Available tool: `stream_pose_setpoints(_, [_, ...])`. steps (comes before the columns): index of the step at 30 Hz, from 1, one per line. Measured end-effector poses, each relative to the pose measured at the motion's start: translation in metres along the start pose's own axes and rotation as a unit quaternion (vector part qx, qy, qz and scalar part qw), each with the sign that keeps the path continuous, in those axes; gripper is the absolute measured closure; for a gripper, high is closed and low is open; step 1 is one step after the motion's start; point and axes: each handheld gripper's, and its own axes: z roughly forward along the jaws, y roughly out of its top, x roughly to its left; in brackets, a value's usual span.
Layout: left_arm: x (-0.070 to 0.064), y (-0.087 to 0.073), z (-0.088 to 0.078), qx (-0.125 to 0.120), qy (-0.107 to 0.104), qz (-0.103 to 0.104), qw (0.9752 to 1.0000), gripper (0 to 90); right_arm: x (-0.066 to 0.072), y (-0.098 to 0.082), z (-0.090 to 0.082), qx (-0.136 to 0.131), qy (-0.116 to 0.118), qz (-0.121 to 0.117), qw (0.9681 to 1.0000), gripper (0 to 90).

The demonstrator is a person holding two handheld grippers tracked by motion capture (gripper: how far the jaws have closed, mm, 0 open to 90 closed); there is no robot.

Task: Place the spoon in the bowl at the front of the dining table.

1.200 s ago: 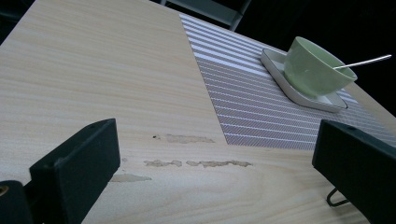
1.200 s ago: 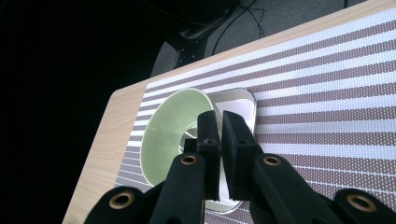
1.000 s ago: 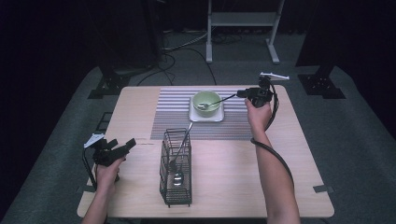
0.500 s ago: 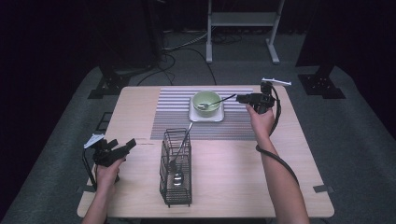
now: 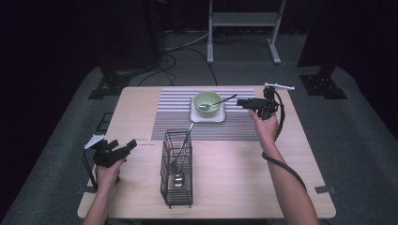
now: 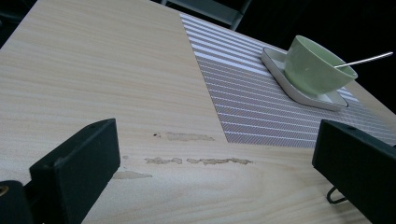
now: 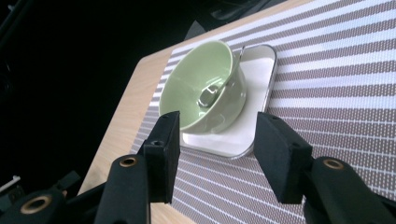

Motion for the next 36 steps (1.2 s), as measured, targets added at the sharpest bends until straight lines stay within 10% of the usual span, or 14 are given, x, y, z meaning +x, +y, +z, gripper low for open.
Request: stream_pose_setpoints(36, [0.0, 0.0, 0.0, 0.001, 0.002, 0.0, 1.0, 0.0, -0.004, -0.043, -0.011, 0.094, 0.042, -0.034, 0.9941, 38.8])
